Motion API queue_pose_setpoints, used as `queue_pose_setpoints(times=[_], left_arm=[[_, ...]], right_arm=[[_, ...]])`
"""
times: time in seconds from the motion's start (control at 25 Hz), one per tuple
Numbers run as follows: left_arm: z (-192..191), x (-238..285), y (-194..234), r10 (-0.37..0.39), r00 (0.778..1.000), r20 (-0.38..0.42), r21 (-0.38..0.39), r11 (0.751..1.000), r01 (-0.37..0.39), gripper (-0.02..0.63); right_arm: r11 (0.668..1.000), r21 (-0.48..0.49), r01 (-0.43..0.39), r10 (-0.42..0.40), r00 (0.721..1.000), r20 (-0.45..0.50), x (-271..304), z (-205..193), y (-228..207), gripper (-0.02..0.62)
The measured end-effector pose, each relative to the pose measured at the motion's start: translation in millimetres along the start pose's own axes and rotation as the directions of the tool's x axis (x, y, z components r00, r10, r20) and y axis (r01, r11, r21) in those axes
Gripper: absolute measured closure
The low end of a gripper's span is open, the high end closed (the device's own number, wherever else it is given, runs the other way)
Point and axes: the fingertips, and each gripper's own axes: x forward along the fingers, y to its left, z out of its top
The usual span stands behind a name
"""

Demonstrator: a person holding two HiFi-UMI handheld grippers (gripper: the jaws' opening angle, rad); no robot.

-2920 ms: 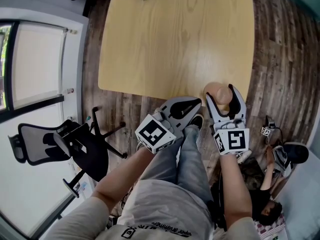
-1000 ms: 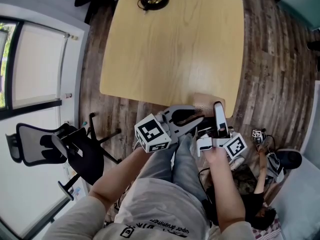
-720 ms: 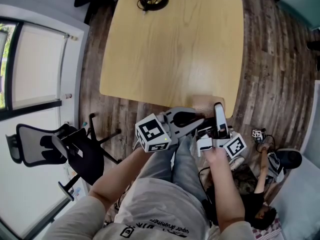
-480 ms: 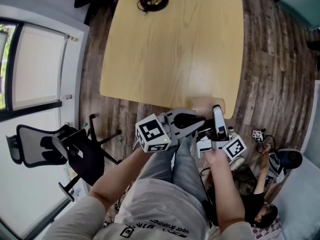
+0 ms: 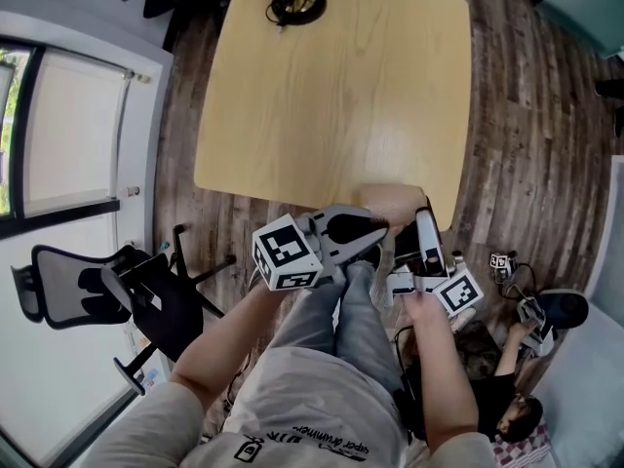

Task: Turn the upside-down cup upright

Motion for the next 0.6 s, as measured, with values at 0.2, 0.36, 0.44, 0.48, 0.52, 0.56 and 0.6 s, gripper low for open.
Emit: queue_pose_setpoints(times=[0.2,0.36,0.44,0.48,0.52,0.56,0.6], left_arm=[[-6.9,-0.9,0.2,0.037,0.989,-0.141,0.054,0.998,-0.029,0.587],[-9.3,-1.1,-2.2,0.078,0.965,-0.249,0.112,0.992,-0.051,0.588],[-11.1,-1.4,-2.0,0.108,0.947,-0.304,0.169,0.984,-0.059,0.588],[-12.2,-1.3,-1.7,0.123,0.937,-0.327,0.196,0.979,-0.060,0.588],[-13.2,-1.2,-1.6,0.134,0.928,-0.349,0.217,0.974,-0.059,0.588],[-14.0,-1.2,-1.4,0.144,0.919,-0.368,0.232,0.971,-0.059,0.587],[-14.6,-1.5,-0.9,0.154,0.910,-0.386,0.244,0.968,-0.060,0.588]], right_arm=[[0.984,-0.170,0.058,-0.068,0.996,-0.055,-3.6,-0.1,-5.8,0.275],[0.936,-0.340,0.087,-0.131,0.985,-0.108,-8.3,-5.2,-5.6,0.276],[0.909,-0.408,0.086,-0.149,0.981,-0.124,-9.9,-8.6,-3.6,0.276],[0.892,-0.445,0.084,-0.157,0.979,-0.131,-10.4,-9.7,-2.5,0.276],[0.869,-0.489,0.079,-0.167,0.976,-0.139,-10.8,-10.9,-1.2,0.276],[0.839,-0.539,0.071,-0.179,0.972,-0.150,-11.1,-12.6,0.3,0.276],[0.803,-0.592,0.059,-0.192,0.968,-0.163,-11.3,-14.7,2.3,0.276]])
